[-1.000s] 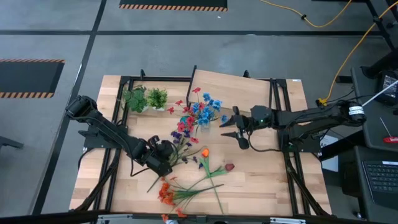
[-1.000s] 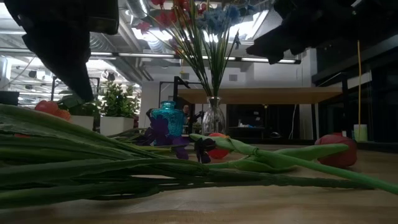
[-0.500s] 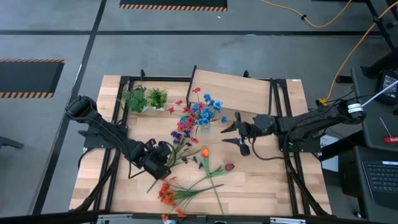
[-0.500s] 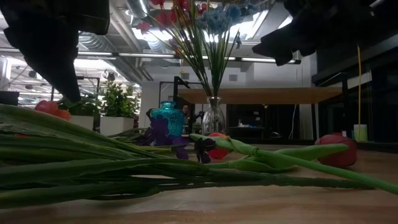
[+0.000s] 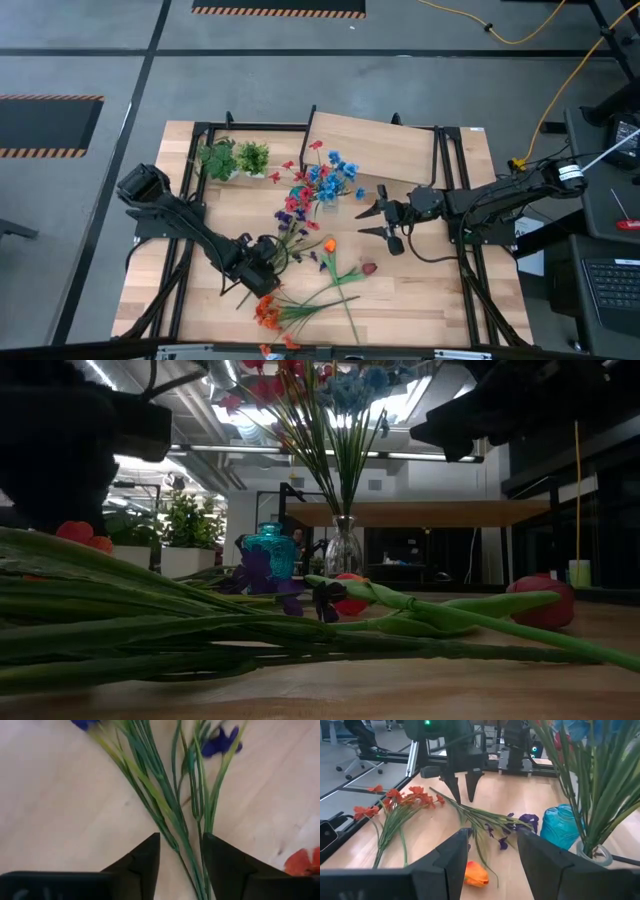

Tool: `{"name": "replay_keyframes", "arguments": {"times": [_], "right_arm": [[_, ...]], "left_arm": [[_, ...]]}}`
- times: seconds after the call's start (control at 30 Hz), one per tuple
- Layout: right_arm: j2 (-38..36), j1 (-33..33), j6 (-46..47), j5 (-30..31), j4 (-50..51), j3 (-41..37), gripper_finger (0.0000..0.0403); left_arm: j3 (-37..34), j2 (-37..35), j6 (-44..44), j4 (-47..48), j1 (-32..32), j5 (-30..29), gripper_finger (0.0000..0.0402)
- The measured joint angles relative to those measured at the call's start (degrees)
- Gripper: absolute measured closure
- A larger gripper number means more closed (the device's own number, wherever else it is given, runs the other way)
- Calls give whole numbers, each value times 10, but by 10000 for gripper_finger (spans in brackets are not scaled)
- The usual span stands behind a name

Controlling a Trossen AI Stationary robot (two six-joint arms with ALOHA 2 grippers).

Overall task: Pick and place flowers into a vace then onto a shelf
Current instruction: Put the purple flowers into the transparent vase

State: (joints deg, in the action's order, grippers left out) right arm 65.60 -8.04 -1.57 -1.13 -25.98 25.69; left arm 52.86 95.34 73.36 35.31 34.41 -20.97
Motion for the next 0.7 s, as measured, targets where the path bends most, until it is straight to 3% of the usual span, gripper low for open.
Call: {"name": "replay_keyframes", "arguments": {"times": [0.37,0.53,0.7], "right_arm": [[0,-1,-1,0,0,0,228],[0,-1,-1,0,0,0,228],[0,-1,-1,0,0,0,228]], "left_arm": [[0,36,11,-16,1,31,248],[2,55,8,-12,7,32,278],[2,58,9,-10,8,39,334]]}}
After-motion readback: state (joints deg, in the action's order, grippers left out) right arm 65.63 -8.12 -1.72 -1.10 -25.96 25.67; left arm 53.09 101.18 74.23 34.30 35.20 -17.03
